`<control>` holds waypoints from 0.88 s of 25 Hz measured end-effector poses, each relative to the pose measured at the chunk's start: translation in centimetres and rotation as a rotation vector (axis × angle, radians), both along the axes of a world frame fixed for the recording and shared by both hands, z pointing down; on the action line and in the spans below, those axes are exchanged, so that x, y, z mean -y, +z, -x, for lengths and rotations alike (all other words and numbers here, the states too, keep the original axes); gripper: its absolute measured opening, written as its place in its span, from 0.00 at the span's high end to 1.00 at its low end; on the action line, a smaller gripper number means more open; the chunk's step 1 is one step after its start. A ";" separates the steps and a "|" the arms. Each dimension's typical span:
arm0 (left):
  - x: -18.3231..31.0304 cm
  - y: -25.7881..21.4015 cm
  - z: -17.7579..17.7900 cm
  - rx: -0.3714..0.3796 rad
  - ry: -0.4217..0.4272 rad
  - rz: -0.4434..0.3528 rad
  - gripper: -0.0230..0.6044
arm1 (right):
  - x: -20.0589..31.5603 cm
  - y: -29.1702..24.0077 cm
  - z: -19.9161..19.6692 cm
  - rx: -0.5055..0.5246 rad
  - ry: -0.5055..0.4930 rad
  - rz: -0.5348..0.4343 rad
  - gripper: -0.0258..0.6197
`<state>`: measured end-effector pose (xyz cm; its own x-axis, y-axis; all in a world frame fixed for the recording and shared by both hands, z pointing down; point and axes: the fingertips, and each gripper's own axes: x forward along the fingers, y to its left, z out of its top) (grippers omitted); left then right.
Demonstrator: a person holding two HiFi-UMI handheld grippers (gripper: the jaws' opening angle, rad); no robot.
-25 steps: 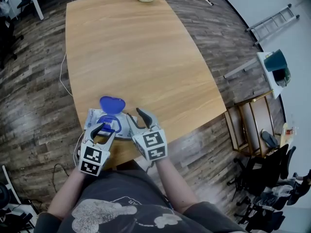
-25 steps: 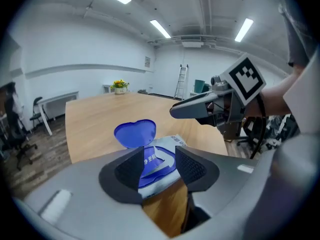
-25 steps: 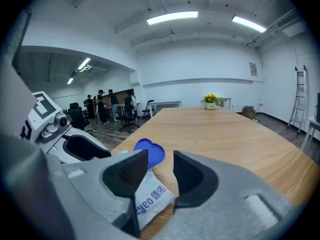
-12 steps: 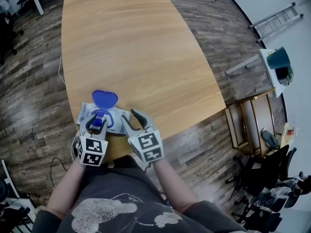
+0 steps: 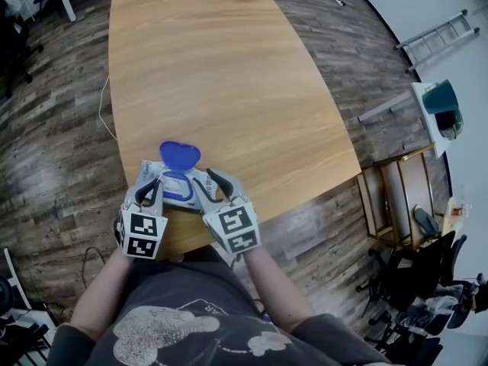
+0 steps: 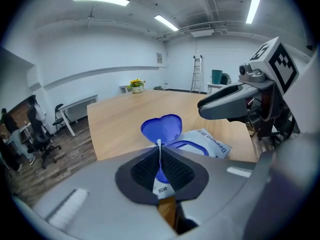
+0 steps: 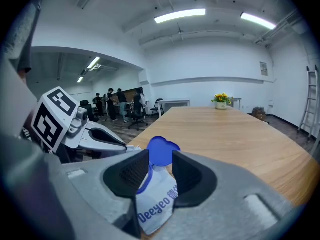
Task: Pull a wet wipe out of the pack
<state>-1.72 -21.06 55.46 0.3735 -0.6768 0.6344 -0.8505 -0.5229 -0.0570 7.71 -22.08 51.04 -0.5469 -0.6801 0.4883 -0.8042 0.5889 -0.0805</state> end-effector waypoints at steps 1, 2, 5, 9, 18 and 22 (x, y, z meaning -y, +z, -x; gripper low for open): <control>-0.1 0.2 0.3 0.001 0.011 0.006 0.92 | -0.1 0.0 0.6 -0.004 -0.010 0.003 0.75; -0.1 0.4 0.5 0.000 0.020 0.011 0.92 | -0.3 0.1 1.3 -0.010 -0.024 0.011 0.75; 0.1 0.8 0.9 -0.005 0.054 0.023 0.92 | -0.8 0.6 3.6 -0.048 -0.080 0.045 0.78; -0.1 1.8 1.4 -0.015 0.096 0.061 0.91 | -1.5 2.1 5.7 -0.116 -0.103 0.111 0.86; -0.1 3.3 1.5 -0.075 0.178 0.117 0.92 | -2.4 6.0 7.3 -0.280 -0.104 0.294 0.81; 0.0 3.4 1.5 -0.099 0.215 0.131 0.92 | -2.4 7.7 7.2 -0.365 -0.096 0.352 0.79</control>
<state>-3.20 -21.07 58.86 0.5640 -0.4896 0.6650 -0.7175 -0.6892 0.1010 0.50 -19.72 58.73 -0.3502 -0.3957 0.8490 -0.7609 0.6488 -0.0114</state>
